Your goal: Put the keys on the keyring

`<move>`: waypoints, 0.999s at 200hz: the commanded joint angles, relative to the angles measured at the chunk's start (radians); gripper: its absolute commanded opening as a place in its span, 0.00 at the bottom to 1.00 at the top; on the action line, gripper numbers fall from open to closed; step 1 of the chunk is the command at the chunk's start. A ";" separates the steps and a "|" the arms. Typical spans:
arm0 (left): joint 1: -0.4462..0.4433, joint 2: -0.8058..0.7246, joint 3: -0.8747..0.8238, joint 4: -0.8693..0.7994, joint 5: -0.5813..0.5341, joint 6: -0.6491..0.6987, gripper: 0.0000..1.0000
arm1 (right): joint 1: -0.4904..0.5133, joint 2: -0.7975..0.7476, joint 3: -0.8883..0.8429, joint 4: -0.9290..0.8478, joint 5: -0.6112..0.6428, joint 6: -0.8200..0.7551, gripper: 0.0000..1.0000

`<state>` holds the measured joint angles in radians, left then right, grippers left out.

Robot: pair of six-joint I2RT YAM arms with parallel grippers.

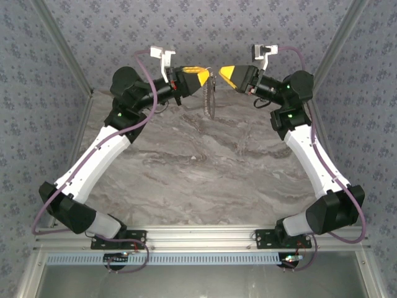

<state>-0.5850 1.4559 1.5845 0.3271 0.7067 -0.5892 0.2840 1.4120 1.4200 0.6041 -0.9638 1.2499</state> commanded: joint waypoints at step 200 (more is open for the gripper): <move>-0.004 0.045 -0.010 0.197 -0.068 -0.119 0.00 | 0.103 0.024 -0.013 0.065 -0.004 0.009 0.00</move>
<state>-0.5846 1.5074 1.5803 0.4633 0.6632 -0.7010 0.3599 1.4307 1.4151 0.6765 -0.9195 1.2751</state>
